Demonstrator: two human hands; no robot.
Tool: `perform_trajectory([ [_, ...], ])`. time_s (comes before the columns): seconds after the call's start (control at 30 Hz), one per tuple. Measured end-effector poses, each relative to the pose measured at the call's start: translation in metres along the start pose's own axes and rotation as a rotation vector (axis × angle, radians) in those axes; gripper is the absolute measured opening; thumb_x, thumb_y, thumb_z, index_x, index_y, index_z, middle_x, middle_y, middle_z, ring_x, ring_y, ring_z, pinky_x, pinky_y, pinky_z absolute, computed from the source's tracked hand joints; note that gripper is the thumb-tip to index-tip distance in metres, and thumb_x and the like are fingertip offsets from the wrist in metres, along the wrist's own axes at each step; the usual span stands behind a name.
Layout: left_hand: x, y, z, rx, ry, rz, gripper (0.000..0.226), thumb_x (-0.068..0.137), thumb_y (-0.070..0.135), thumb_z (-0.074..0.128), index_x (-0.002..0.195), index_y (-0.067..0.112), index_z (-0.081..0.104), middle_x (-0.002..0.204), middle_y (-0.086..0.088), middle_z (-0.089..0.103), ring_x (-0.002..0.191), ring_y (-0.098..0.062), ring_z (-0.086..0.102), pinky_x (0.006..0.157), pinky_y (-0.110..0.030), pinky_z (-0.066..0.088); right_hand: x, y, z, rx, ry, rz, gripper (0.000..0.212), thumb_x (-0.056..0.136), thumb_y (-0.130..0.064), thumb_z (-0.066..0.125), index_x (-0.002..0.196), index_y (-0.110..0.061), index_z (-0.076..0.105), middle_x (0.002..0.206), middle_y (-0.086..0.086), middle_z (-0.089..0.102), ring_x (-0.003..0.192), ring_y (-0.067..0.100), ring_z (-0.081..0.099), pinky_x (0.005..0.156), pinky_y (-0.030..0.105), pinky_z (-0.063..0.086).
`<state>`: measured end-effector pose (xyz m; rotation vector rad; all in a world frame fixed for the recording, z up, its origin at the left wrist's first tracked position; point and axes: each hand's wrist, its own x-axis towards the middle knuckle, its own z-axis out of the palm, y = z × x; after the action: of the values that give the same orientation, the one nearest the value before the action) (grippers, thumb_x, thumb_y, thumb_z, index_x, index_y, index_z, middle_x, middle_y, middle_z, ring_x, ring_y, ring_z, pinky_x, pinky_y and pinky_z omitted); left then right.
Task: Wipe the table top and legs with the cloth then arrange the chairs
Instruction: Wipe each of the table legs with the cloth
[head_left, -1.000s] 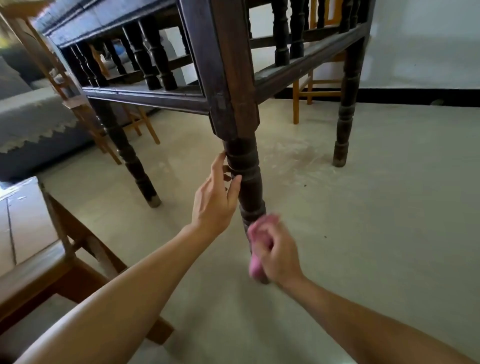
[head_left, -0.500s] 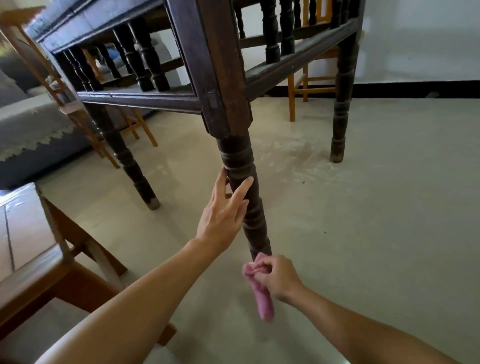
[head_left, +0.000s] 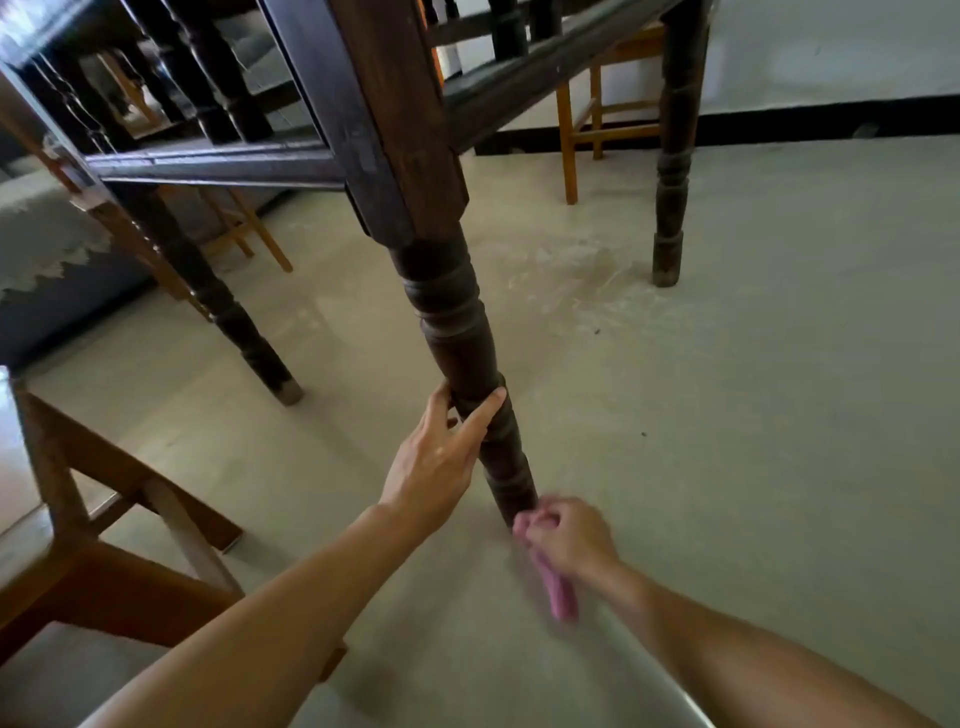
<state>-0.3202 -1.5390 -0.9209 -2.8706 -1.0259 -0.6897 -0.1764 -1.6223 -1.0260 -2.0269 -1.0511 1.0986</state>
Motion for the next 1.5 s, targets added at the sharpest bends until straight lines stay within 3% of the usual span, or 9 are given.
perform_trajectory([
  [0.13,0.001,0.000,0.006,0.024,0.022,-0.004,0.066,0.087,0.000,0.064,0.141,0.025,0.036,0.133,-0.028,0.042,0.092,-0.037,0.065,0.070,-0.047,0.060,0.041,-0.027,-0.035,0.282,0.350,0.006,0.007,0.087,-0.020,0.059,0.085,-0.014,0.061,0.089,0.005,0.066,0.086,0.025,0.064,0.078,0.034,0.051],
  [0.23,0.001,0.000,0.010,0.006,0.030,-0.013,0.068,0.084,-0.004,0.065,0.140,0.024,0.037,0.134,-0.030,0.040,0.092,-0.037,0.066,0.069,-0.047,0.060,0.032,-0.036,-0.012,0.388,0.270,-0.051,0.009,0.095,-0.020,0.055,0.087,-0.020,0.060,0.080,-0.001,0.065,0.077,0.015,0.066,0.074,0.028,0.048],
  [0.4,0.001,-0.005,0.014,-0.014,0.029,0.010,0.067,0.087,-0.001,0.062,0.142,0.025,0.032,0.137,-0.033,0.037,0.092,-0.037,0.065,0.072,-0.048,0.059,0.019,0.016,0.019,0.034,0.046,0.241,0.022,0.084,-0.038,0.068,0.080,-0.017,0.072,0.083,0.004,0.074,0.078,0.021,0.069,0.073,0.028,0.053],
  [0.53,0.000,-0.006,0.017,-0.010,0.034,-0.006,0.072,0.085,-0.005,0.062,0.142,0.025,0.031,0.136,-0.033,0.037,0.089,-0.037,0.064,0.071,-0.046,0.059,0.065,0.002,-0.014,0.220,0.299,0.223,0.021,0.088,-0.030,0.063,0.074,-0.015,0.060,0.087,0.011,0.068,0.086,0.030,0.065,0.078,0.034,0.051],
  [0.73,0.000,-0.008,0.018,-0.051,0.037,-0.002,0.075,0.083,-0.009,0.062,0.141,0.027,0.031,0.138,-0.031,0.035,0.088,-0.035,0.062,0.069,-0.046,0.059,0.045,0.019,0.039,0.118,0.186,0.202,0.015,0.093,-0.023,0.058,0.079,-0.023,0.064,0.082,0.006,0.068,0.066,0.016,0.063,0.060,0.022,0.040],
  [1.0,0.001,-0.004,0.017,-0.053,0.042,-0.005,0.075,0.081,-0.009,0.063,0.140,0.026,0.031,0.137,-0.031,0.036,0.088,-0.033,0.061,0.073,-0.044,0.059,0.067,0.024,0.038,0.037,0.380,0.285,0.018,0.092,-0.023,0.055,0.097,-0.011,0.068,0.105,0.014,0.069,0.097,0.033,0.064,0.079,0.032,0.046],
  [1.23,-0.005,-0.017,-0.011,-0.023,-0.121,0.006,0.070,0.097,0.010,0.050,0.147,0.043,0.013,0.148,-0.014,0.024,0.116,-0.026,0.053,0.084,-0.041,0.056,0.002,0.008,0.071,0.190,-0.344,0.126,0.017,0.083,0.006,0.065,0.080,-0.010,0.071,0.078,0.002,0.067,0.060,0.010,0.062,0.060,0.027,0.056],
  [1.37,-0.035,-0.033,-0.022,-0.097,-0.030,-0.049,0.040,0.097,0.022,0.048,0.137,0.018,0.047,0.123,-0.007,0.053,0.102,-0.020,0.056,0.079,-0.039,0.054,-0.004,-0.043,0.037,0.343,-0.437,-0.057,0.039,0.084,0.013,0.057,0.109,-0.016,0.066,0.103,0.008,0.067,0.090,0.019,0.068,0.067,0.025,0.058],
  [1.5,-0.051,-0.049,-0.036,-0.167,-0.058,-0.209,0.028,0.099,0.026,0.049,0.120,0.020,0.066,0.122,0.000,0.060,0.111,-0.013,0.055,0.095,-0.031,0.046,-0.021,-0.081,0.011,0.590,-0.391,-0.090,0.027,0.088,0.005,0.063,0.112,-0.007,0.066,0.110,0.009,0.069,0.100,0.025,0.069,0.082,0.034,0.060],
])
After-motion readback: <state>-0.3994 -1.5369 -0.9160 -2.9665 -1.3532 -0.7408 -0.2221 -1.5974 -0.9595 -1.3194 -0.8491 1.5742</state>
